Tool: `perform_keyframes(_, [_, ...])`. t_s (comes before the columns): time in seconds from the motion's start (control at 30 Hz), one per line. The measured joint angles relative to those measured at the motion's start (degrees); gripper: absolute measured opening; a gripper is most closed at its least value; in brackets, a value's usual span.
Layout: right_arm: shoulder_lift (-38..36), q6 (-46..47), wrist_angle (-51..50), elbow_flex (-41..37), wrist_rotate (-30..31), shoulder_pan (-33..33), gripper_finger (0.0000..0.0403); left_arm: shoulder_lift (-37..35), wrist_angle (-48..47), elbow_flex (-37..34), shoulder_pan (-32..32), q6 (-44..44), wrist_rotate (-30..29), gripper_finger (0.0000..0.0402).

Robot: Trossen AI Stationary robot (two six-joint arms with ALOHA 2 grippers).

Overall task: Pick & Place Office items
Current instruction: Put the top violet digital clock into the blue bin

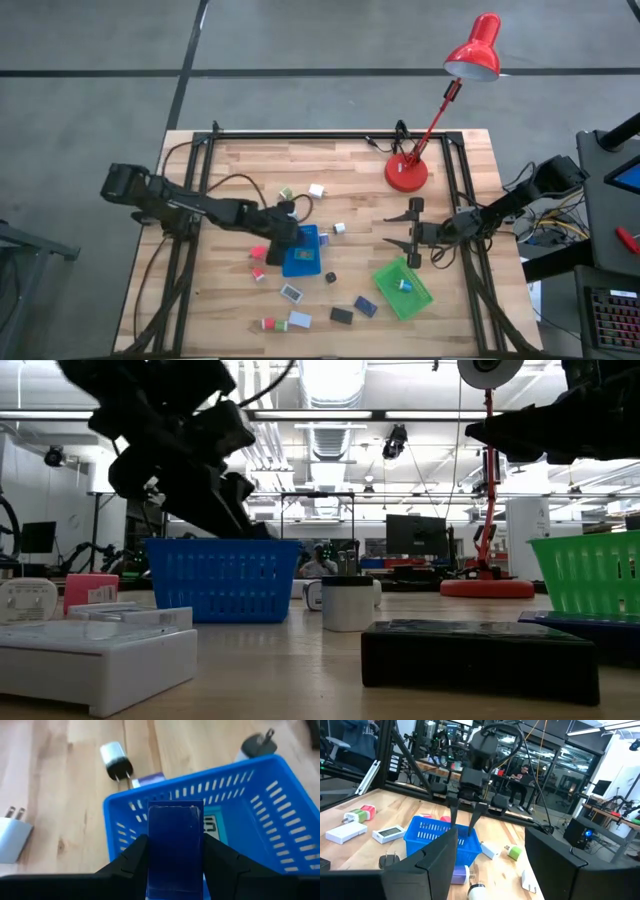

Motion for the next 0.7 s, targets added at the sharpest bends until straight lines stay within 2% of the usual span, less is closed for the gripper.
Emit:
perform_keyframes(0.33, [0.0,0.0,0.0,0.0,0.0,0.0,0.0224,7.9,-14.1,8.8,-1.4,0.2,-1.8,0.0139])
perform_keyframes(0.7, [0.0,0.4,0.0,0.0,0.1,0.0,0.0224,12.1,-15.7,11.1,-1.3,0.0,-2.8,0.0139])
